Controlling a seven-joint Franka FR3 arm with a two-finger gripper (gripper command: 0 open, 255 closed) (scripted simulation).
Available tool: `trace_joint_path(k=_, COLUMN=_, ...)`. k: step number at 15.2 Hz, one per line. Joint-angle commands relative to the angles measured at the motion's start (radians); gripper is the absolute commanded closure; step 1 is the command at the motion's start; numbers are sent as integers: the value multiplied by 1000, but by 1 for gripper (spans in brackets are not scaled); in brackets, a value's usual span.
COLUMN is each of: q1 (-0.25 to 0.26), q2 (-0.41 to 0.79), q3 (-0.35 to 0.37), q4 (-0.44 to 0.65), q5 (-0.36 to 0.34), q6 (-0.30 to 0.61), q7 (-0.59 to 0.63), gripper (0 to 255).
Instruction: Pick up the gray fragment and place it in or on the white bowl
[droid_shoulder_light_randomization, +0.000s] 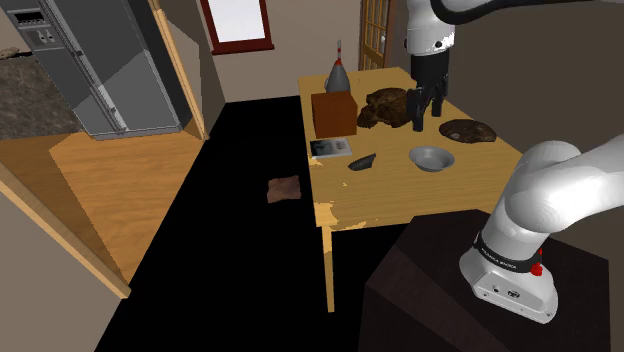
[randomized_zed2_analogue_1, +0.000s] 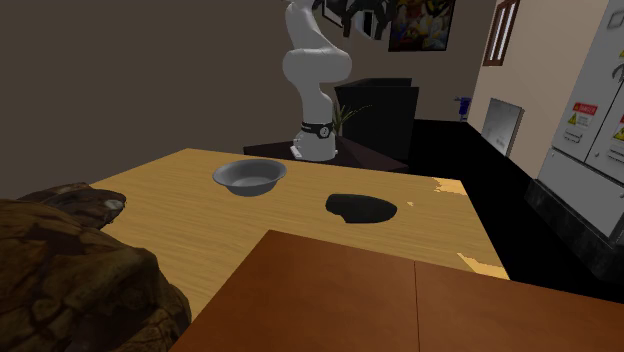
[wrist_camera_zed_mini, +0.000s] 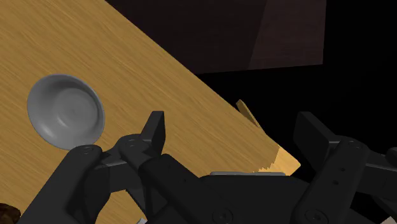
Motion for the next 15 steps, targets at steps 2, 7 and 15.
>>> trace_joint_path(k=2, q1=3, q2=15, q3=-16, q4=-15, q5=-20, q6=28, q7=-38, gripper=0)
trace_joint_path(k=7, q1=16, q2=113, q3=-92, q4=-67, q5=-116, q6=180, q7=-215, gripper=0)
trace_joint_path(k=15, q1=33, q2=352, q3=-199, q4=-73, q5=-235, q6=444, q7=-472, gripper=0)
